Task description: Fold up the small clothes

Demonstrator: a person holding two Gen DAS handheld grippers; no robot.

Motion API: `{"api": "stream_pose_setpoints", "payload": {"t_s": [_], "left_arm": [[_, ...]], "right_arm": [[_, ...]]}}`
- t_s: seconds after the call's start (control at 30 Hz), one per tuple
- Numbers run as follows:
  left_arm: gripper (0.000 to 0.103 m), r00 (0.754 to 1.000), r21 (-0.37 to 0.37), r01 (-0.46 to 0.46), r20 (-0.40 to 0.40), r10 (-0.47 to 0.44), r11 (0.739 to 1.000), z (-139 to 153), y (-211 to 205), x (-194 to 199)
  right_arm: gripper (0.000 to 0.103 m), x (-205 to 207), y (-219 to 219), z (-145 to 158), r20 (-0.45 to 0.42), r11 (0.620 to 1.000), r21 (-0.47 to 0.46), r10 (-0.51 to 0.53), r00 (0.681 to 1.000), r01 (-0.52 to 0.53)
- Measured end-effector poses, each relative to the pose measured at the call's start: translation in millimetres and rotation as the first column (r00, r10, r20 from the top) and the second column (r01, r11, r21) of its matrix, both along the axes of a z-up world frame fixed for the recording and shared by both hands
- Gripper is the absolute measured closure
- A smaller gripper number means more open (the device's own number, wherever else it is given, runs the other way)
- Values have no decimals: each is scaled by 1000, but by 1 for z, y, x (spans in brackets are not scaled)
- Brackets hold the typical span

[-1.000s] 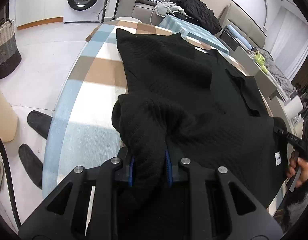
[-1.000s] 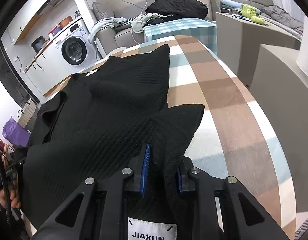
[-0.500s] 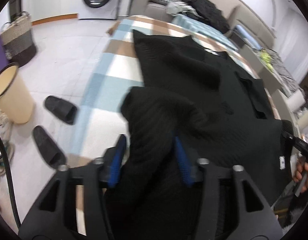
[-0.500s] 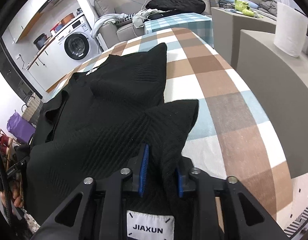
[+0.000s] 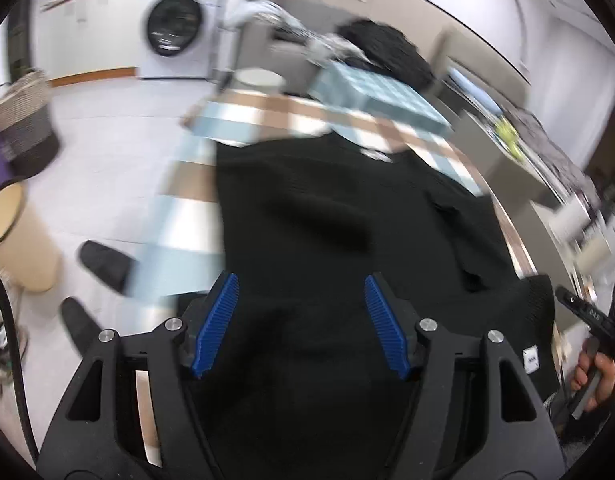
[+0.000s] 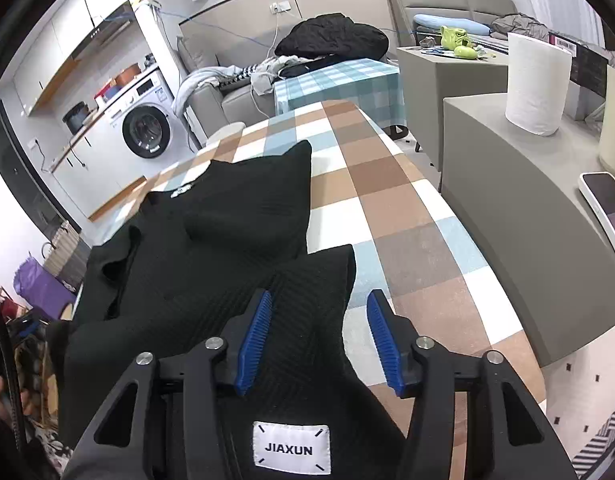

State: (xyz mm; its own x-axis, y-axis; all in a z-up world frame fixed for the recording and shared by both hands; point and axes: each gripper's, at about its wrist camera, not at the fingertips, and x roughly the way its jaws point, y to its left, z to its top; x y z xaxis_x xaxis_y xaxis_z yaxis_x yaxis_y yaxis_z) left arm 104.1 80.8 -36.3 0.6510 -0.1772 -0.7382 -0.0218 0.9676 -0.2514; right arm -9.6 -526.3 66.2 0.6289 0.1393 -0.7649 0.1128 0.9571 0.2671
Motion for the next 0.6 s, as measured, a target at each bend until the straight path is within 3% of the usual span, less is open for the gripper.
{"api": "stream_pose_setpoints", "payload": {"t_s": [0.23,0.3,0.33,0.4,0.47,0.6], "left_arm": [[40,978,46,154,-146,-146,987,-53,-88,66],[53,973,96,159,-187,-139,983,-68,-103,76],[54,973,120,156,-188,-132,981,-71,-105,78],[77,978,142,145,-173,-120,979,-71,-106,77],[99,979,117,146,-159,-127,982,-70,-101,73],[101,981,81,170,-113,-160,982,-58,-93,52]], "right_arm": [[47,-5,-5,-4,-8,999,37,-10,1000,10],[47,-6,-5,-4,-11,999,41,-7,1000,7],[47,-7,-5,-4,-14,999,38,-3,1000,4],[47,-7,-4,-3,-12,999,34,-1,1000,1],[47,-8,-6,-1,-6,999,36,-4,1000,4],[47,-6,-6,-2,-3,999,40,-6,1000,6]]}}
